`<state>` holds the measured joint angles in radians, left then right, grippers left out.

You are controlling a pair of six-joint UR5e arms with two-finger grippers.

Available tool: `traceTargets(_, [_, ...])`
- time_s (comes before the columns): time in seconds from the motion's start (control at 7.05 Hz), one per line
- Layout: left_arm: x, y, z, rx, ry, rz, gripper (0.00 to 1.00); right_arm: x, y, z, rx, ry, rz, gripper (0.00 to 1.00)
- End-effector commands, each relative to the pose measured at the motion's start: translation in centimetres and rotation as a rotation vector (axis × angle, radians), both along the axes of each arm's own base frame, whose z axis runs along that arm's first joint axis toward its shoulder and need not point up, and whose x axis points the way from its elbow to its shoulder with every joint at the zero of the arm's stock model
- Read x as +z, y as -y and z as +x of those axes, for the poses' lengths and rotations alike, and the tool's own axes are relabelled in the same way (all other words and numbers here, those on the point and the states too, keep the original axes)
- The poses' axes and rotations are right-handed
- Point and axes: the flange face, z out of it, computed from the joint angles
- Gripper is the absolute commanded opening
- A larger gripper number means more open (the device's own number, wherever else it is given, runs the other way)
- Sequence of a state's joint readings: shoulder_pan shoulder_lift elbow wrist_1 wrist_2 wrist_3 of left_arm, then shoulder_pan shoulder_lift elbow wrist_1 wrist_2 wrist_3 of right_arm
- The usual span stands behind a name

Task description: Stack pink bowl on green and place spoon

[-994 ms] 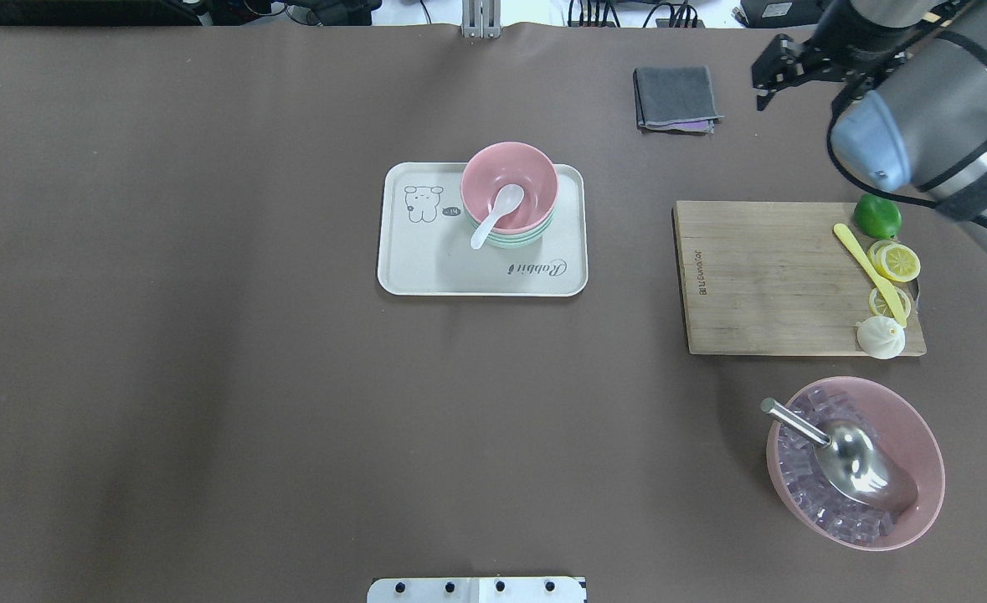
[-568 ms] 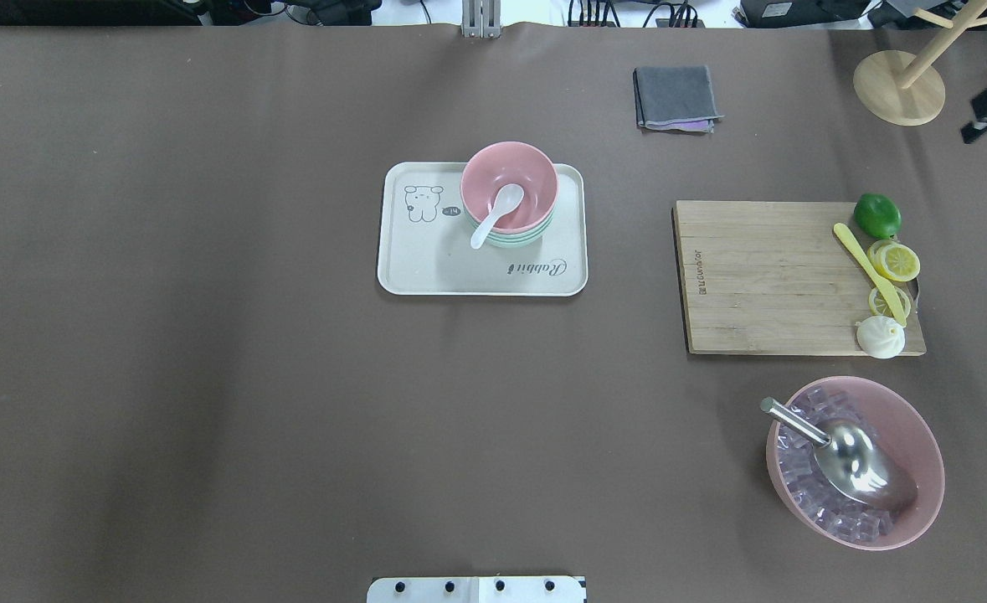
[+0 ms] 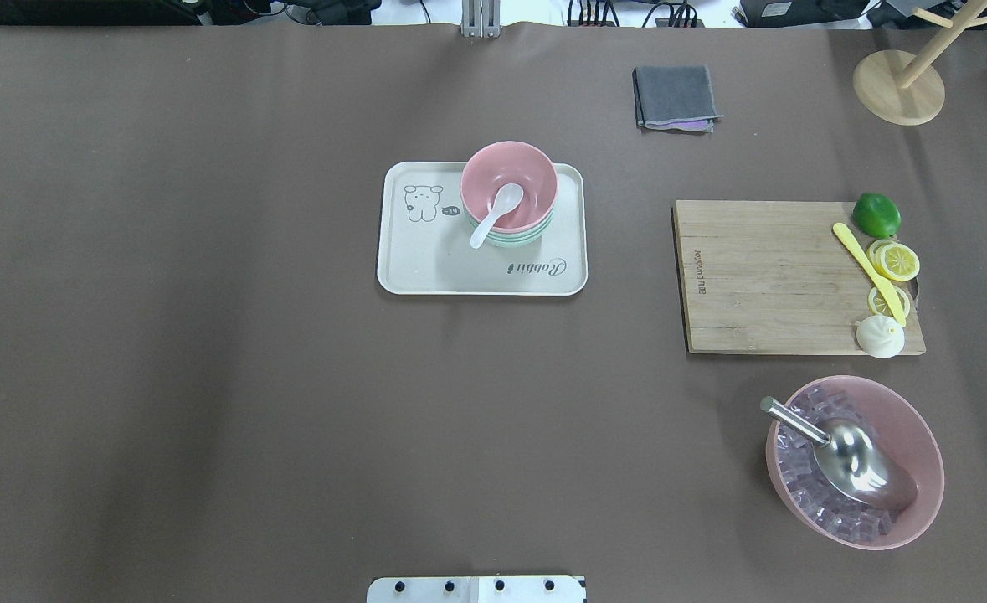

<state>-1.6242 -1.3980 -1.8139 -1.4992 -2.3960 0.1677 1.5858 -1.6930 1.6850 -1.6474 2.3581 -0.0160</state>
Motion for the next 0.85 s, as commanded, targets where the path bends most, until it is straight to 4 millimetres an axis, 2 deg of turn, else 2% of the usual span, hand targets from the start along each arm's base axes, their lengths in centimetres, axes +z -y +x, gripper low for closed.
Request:
traceTargets(0.0, [-0.48, 0.70, 0.10, 0.004, -0.002, 0.015, 0.99, 0.42, -3.46, 0.69, 0.020, 0.001, -0.020, 1.00])
traceTargets(0.71, [-0.73, 0.96, 0.07, 0.005, 0.001, 0.028, 0.99, -0.12, -2.83, 0.69, 0.024, 0.004, -0.009, 1.00])
